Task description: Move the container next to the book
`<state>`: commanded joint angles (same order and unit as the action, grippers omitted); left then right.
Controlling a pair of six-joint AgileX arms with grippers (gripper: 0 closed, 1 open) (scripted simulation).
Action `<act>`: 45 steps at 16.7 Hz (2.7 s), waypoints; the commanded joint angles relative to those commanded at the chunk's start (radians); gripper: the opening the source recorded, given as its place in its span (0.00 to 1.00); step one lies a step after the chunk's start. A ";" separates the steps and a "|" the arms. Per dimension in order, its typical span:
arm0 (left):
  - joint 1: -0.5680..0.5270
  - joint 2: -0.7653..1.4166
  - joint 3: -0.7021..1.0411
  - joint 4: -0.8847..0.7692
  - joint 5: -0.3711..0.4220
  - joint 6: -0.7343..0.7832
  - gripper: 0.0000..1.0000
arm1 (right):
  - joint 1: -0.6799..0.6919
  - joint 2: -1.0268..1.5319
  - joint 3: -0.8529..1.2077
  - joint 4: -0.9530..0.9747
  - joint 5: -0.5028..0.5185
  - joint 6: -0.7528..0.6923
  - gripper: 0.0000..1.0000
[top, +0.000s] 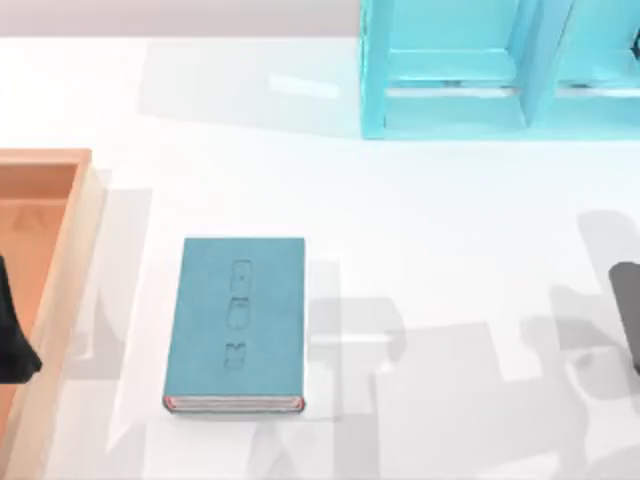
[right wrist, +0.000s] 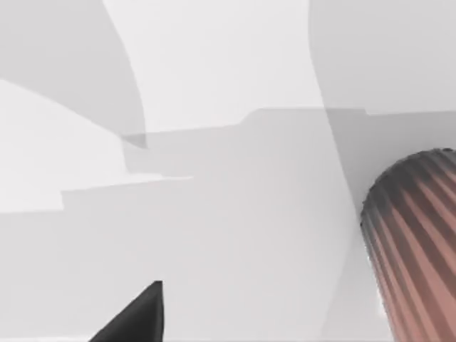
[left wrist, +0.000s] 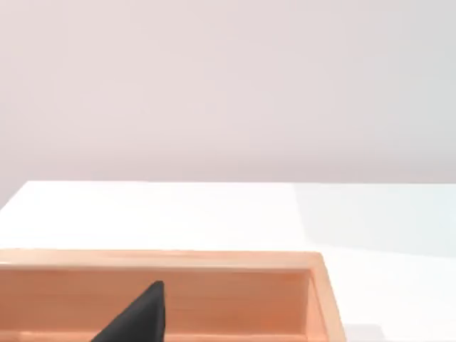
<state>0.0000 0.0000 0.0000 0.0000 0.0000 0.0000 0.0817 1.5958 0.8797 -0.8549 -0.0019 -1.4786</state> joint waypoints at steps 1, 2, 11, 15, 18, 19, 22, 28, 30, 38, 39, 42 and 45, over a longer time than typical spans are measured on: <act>0.000 0.000 0.000 0.000 0.000 0.000 1.00 | 0.000 0.000 0.000 0.000 0.000 0.000 0.92; 0.000 0.000 0.000 0.000 0.000 0.000 1.00 | 0.000 0.000 0.000 0.000 0.000 0.000 0.85; 0.000 0.000 0.000 0.000 0.000 0.000 1.00 | 0.000 0.000 0.000 0.000 0.000 0.000 0.17; 0.000 0.000 0.000 0.000 0.000 0.000 1.00 | 0.000 0.000 0.000 0.000 0.000 0.000 0.00; 0.000 0.000 0.000 0.000 0.000 0.000 1.00 | 0.000 0.000 0.000 0.000 0.000 0.000 0.00; 0.000 0.000 0.000 0.000 0.000 0.000 1.00 | 0.000 0.000 0.000 0.000 0.000 0.000 0.00; 0.000 0.000 0.000 0.000 0.000 0.000 1.00 | -0.001 -0.001 0.002 0.001 0.000 0.001 0.00; 0.000 0.000 0.000 0.000 0.000 0.000 1.00 | -0.002 -0.035 0.081 -0.132 0.000 -0.006 0.00; 0.000 0.000 0.000 0.000 0.000 0.000 1.00 | -0.002 -0.056 0.116 -0.189 0.000 -0.004 0.00; 0.000 0.000 0.000 0.000 0.000 0.000 1.00 | 0.019 -0.059 0.152 -0.216 0.001 0.028 0.00; 0.000 0.000 0.000 0.000 0.000 0.000 1.00 | 0.039 -0.048 0.166 -0.221 0.003 0.059 0.00; 0.000 0.000 0.000 0.000 0.000 0.000 1.00 | 0.126 -0.001 0.231 -0.246 0.008 0.211 0.00; 0.000 0.000 0.000 0.000 0.000 0.000 1.00 | 0.238 0.063 0.324 -0.280 0.016 0.441 0.00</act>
<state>0.0000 0.0000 0.0000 0.0000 0.0000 0.0000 0.3195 1.6584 1.2034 -1.1348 0.0143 -1.0374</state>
